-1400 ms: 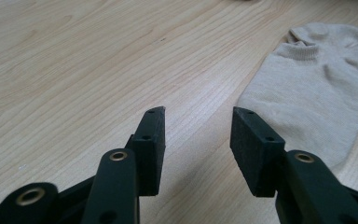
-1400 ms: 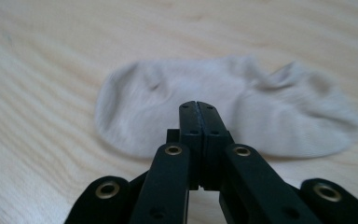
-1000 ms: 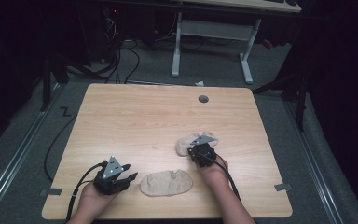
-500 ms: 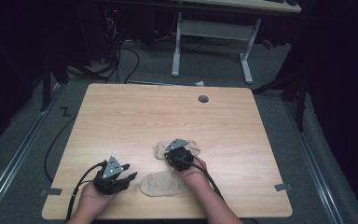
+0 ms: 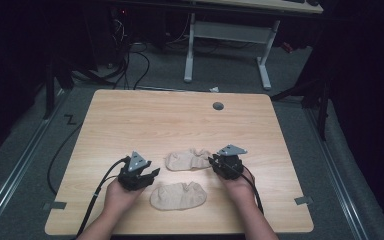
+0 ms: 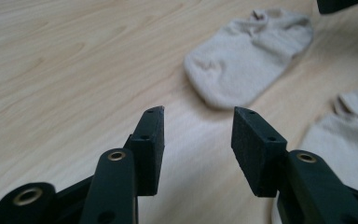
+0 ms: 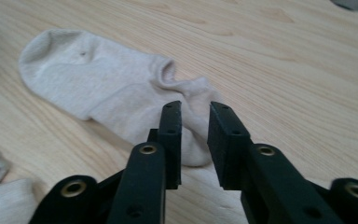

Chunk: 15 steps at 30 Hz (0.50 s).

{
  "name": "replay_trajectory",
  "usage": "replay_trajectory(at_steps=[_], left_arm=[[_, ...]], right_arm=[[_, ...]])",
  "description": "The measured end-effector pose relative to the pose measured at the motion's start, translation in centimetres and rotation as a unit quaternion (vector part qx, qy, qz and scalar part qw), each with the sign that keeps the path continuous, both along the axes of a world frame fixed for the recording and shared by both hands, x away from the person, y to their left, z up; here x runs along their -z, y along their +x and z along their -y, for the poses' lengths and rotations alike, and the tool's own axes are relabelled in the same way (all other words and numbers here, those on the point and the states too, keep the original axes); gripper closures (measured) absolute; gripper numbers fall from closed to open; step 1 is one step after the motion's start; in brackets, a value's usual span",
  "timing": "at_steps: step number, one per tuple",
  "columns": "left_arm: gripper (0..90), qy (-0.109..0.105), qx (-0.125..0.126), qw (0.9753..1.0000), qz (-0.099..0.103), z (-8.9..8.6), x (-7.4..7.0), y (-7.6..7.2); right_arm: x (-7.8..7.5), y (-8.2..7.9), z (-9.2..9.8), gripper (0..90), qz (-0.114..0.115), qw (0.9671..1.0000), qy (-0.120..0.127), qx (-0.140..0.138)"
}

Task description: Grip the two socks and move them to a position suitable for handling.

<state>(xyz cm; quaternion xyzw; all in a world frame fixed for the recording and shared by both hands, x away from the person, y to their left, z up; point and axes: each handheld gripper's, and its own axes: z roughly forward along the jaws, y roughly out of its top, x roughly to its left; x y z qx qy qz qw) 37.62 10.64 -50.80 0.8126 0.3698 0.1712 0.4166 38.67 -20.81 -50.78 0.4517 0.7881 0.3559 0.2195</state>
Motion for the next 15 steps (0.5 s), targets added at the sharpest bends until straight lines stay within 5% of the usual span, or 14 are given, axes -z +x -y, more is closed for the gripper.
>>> replay_trajectory(at_steps=[7,15], left_arm=[[54.3,0.012,-0.010,0.9998,-0.008,3.5,0.6,2.7],[64.8,0.031,-0.025,0.9985,-0.037,4.1,2.1,4.1]], right_arm=[[1.2,1.4,0.5,64.9,-0.013,0.9995,0.012,0.025],[2.2,2.2,0.7,67.4,-0.033,0.9988,0.019,0.031]])
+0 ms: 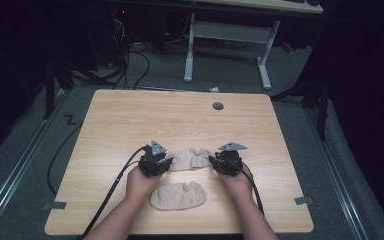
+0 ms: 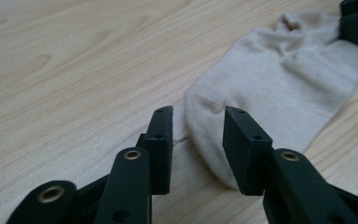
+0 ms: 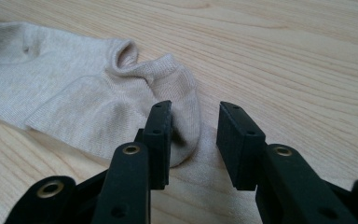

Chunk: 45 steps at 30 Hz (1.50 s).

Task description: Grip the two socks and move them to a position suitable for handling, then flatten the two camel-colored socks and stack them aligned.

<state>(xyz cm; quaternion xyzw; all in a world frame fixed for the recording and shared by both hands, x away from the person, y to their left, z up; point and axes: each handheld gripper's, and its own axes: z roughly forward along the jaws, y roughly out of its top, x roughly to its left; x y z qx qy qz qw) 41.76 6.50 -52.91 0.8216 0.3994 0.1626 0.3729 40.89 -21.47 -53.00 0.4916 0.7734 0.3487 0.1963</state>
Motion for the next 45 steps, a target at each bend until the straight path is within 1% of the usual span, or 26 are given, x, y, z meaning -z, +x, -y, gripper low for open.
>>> replay_trajectory(at_steps=[1,4,5,6,7,8,11,13,14,15,20,23,27,30,35,39,41,43,45], left_arm=[[66.7,0.001,0.004,1.0000,0.002,0.0,0.1,-0.1],[75.5,0.001,0.002,1.0000,0.007,0.0,0.1,-0.3],[83.1,0.002,0.004,1.0000,0.008,0.1,0.1,-0.4],[83.1,0.000,0.004,1.0000,0.009,0.1,0.2,-0.5],[85.8,0.002,0.004,0.9999,0.012,0.1,0.1,-0.6],[86.4,0.002,0.004,0.9999,0.013,0.1,0.1,-0.6],[86.8,-0.006,0.005,0.9997,0.021,0.0,-0.3,-0.9],[86.9,-0.010,0.005,0.9995,0.028,-0.1,-0.7,-1.2],[86.9,-0.011,0.006,0.9994,0.031,-0.2,-1.0,-1.3],[86.9,-0.013,0.004,0.9993,0.035,-0.3,-1.2,-1.4],[86.8,-0.020,0.004,0.9987,0.046,-0.6,-2.1,-2.0],[86.7,-0.022,0.008,0.9986,0.048,-0.8,-2.5,-2.4],[86.8,-0.025,0.012,0.9983,0.051,-1.0,-2.8,-2.6],[86.8,-0.028,0.015,0.9981,0.052,-1.3,-3.0,-2.9],[86.8,-0.032,0.019,0.9975,0.060,-1.8,-3.4,-3.7],[86.8,-0.039,0.019,0.9973,0.060,-2.5,-3.7,-4.3],[86.8,-0.037,0.021,0.9973,0.060,-2.8,-3.8,-4.5],[86.8,-0.040,0.021,0.9973,0.058,-2.9,-3.9,-4.7],[86.9,-0.043,0.023,0.9972,0.057,-3.0,-3.9,-4.8]], right_arm=[[0.0,0.0,0.0,71.4,0.002,1.0000,-0.002,-0.003],[0.0,-0.2,-0.3,83.4,0.001,0.9999,-0.004,-0.013],[0.0,-0.2,-0.4,85.0,0.002,0.9999,-0.006,-0.015],[-0.1,-0.3,-0.6,85.6,0.005,0.9998,-0.012,-0.017],[-0.1,-0.3,-0.7,85.9,0.006,0.9997,-0.015,-0.017],[-0.1,-0.3,-0.7,86.1,0.008,0.9997,-0.017,-0.018],[-0.4,-0.5,-0.6,86.1,0.016,0.9996,-0.015,-0.017],[-0.8,-0.7,-0.5,86.0,0.026,0.9995,-0.011,-0.017],[-1.0,-1.0,-0.5,86.0,0.034,0.9992,-0.010,-0.018],[-1.0,-1.0,-0.5,86.0,0.034,0.9992,-0.010,-0.018],[-1.6,-1.7,-0.8,86.0,0.051,0.9983,-0.014,-0.024],[-2.0,-2.0,-0.8,86.0,0.059,0.9980,-0.007,-0.022],[-2.3,-2.3,-0.9,86.0,0.067,0.9975,-0.004,-0.022],[-2.5,-2.6,-1.1,86.0,0.070,0.9973,-0.006,-0.023],[-2.7,-3.1,-1.5,86.0,0.074,0.9967,-0.010,-0.030],[-3.1,-3.8,-1.8,86.0,0.085,0.9955,-0.014,-0.039],[-3.3,-4.3,-1.9,86.0,0.090,0.9948,-0.017,-0.043],[-3.5,-4.6,-2.0,86.0,0.096,0.9940,-0.020,-0.049],[-3.7,-5.1,-2.0,86.0,0.096,0.9940,-0.016,-0.050]])
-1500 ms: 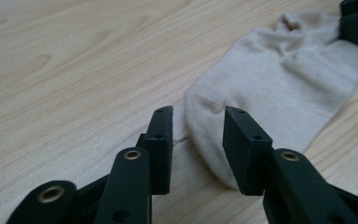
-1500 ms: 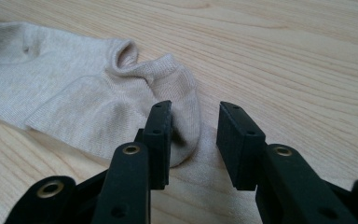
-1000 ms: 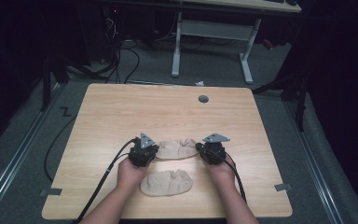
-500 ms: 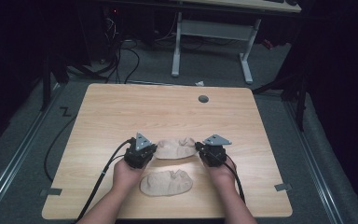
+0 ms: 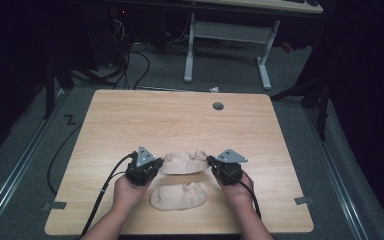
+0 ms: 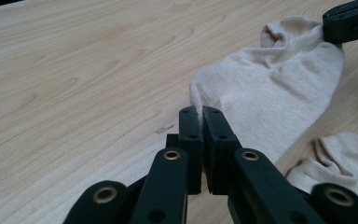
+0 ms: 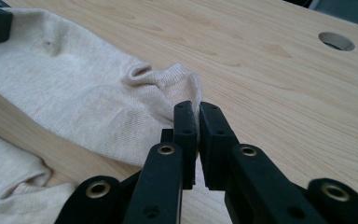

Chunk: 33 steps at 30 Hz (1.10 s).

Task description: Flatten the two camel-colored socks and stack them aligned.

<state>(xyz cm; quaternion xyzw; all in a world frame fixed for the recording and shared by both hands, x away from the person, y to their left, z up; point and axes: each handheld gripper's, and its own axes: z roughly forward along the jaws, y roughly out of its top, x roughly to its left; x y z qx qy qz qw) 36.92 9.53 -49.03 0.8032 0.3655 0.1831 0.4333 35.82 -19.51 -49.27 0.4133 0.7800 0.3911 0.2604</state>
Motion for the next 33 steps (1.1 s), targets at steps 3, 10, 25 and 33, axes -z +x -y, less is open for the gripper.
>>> replay_trajectory(at_steps=[3,10,25,33], left_arm=[[86.9,-0.005,0.006,1.0000,-0.003,-0.2,0.0,-0.5],[86.9,-0.011,0.014,0.9998,0.004,-1.0,-0.3,-2.3],[86.9,0.002,0.028,0.9996,0.004,-2.1,-0.2,-6.1],[86.8,0.009,0.031,0.9994,-0.015,-2.7,0.1,-7.5]], right_arm=[[-0.1,-0.8,-0.1,86.1,0.001,1.0000,-0.001,-0.007],[-0.7,-2.4,-0.5,86.0,0.011,0.9997,-0.004,-0.020],[-0.5,-5.7,-0.6,85.9,0.012,0.9989,-0.022,-0.039],[0.1,-7.3,-1.3,85.9,0.004,0.9975,-0.037,-0.060]])
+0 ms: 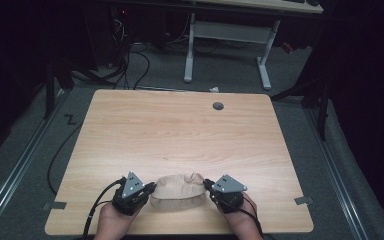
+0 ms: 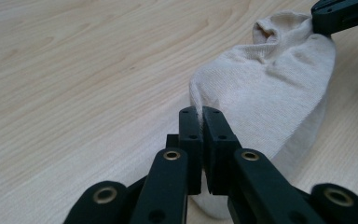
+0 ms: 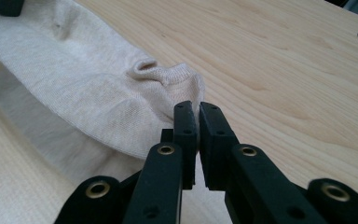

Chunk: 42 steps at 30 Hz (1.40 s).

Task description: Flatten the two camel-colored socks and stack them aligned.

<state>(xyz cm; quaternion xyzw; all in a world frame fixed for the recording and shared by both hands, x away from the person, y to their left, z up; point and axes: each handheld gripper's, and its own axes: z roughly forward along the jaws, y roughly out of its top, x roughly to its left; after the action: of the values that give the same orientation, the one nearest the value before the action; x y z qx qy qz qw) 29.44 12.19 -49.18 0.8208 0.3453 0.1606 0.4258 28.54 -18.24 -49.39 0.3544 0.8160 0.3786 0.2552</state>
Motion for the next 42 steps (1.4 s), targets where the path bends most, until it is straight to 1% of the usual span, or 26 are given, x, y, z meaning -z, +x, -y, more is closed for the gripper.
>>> replay_trajectory(at_steps=[5,7,11,12,13,14,15,16,18,20,21,24,25,26,27,28,29,30,31,32,33,35,37,38,42], left_arm=[[86.8,0.011,0.002,0.9999,-0.011,-0.3,0.4,-0.6],[86.8,0.013,0.004,0.9998,-0.017,-0.4,0.6,-0.7],[86.8,0.022,0.009,0.9994,-0.024,-0.3,1.1,-0.9],[86.7,0.028,0.010,0.9992,-0.025,-0.2,1.3,-0.9],[86.6,0.043,0.013,0.9987,-0.025,0.0,1.7,-0.8],[86.5,0.043,0.013,0.9987,-0.025,0.0,1.7,-0.8],[86.3,0.053,0.015,0.9981,-0.029,0.2,2.0,-0.7],[86.3,0.059,0.016,0.9976,-0.031,0.4,2.3,-0.6],[85.1,0.075,0.017,0.9963,-0.037,0.6,3.0,-0.3],[83.9,0.073,0.016,0.9966,-0.036,0.6,3.2,0.0],[82.7,0.074,0.014,0.9965,-0.036,0.6,3.1,0.1],[78.9,0.076,0.012,0.9966,-0.032,0.5,3.2,0.3],[74.3,0.076,0.011,0.9965,-0.032,0.5,3.1,0.3],[74.3,0.074,0.009,0.9967,-0.032,0.5,3.1,0.3],[70.8,0.072,0.007,0.9968,-0.033,0.4,3.0,0.4],[68.2,0.066,0.006,0.9972,-0.033,0.3,2.9,0.4],[64.5,0.062,0.005,0.9975,-0.033,0.2,2.8,0.4],[64.5,0.027,-0.007,0.9986,-0.044,0.5,2.7,0.2],[62.2,0.009,-0.014,0.9987,-0.049,0.6,2.7,0.1],[61.5,0.029,-0.003,0.9988,-0.039,0.1,2.5,0.4],[60.8,0.035,0.000,0.9988,-0.036,-0.1,2.3,0.5],[58.8,0.031,-0.001,0.9990,-0.032,-0.5,2.2,0.8],[57.0,0.027,-0.005,0.9992,-0.028,-0.9,2.0,1.1],[55.9,0.030,-0.005,0.9993,-0.023,-1.1,1.9,1.3],[53.1,0.017,-0.020,0.9995,-0.016,-2.3,1.6,2.3]], right_arm=[[0.3,-1.0,-0.3,85.8,-0.005,0.9999,-0.006,-0.009],[0.3,-1.1,-0.3,85.8,-0.004,0.9999,-0.009,-0.010],[0.6,-1.4,-0.4,85.8,-0.010,0.9997,-0.015,-0.014],[0.8,-1.5,-0.5,85.8,-0.013,0.9996,-0.019,-0.015],[1.2,-1.4,-0.5,85.7,-0.022,0.9992,-0.028,-0.017],[1.2,-1.4,-0.5,85.7,-0.022,0.9992,-0.028,-0.017],[1.7,-1.2,-0.5,85.5,-0.035,0.9987,-0.033,-0.015],[1.7,-1.2,-0.5,85.5,-0.035,0.9987,-0.033,-0.015],[2.3,-0.9,-0.6,85.2,-0.049,0.9978,-0.042,-0.016],[2.8,-0.7,-0.8,84.6,-0.062,0.9965,-0.054,-0.019],[2.9,-0.7,-0.9,84.4,-0.061,0.9964,-0.056,-0.018],[2.9,-0.5,-0.8,83.0,-0.064,0.9965,-0.052,-0.017],[2.9,-0.5,-0.8,82.2,-0.064,0.9965,-0.050,-0.016],[2.9,-0.5,-0.7,80.8,-0.064,0.9966,-0.051,-0.016],[2.9,-0.5,-0.7,78.5,-0.064,0.9967,-0.048,-0.015],[2.8,-0.5,-0.6,76.5,-0.064,0.9969,-0.043,-0.012],[2.6,-0.4,-0.4,72.1,-0.065,0.9974,-0.028,-0.011],[2.6,-0.4,-0.4,72.1,-0.065,0.9974,-0.028,-0.011],[2.5,-0.3,-0.2,70.0,-0.063,0.9979,-0.014,-0.009],[2.4,-0.3,0.0,68.9,-0.062,0.9981,-0.006,-0.007],[2.2,-0.2,0.2,67.7,-0.059,0.9982,0.009,-0.003],[2.0,-0.1,0.6,66.4,-0.056,0.9982,0.023,0.004],[2.0,0.2,1.0,64.9,-0.050,0.9983,0.030,0.010],[2.0,0.3,1.2,64.0,-0.047,0.9983,0.031,0.012],[2.1,1.0,2.4,61.6,-0.037,0.9982,0.030,0.036]])
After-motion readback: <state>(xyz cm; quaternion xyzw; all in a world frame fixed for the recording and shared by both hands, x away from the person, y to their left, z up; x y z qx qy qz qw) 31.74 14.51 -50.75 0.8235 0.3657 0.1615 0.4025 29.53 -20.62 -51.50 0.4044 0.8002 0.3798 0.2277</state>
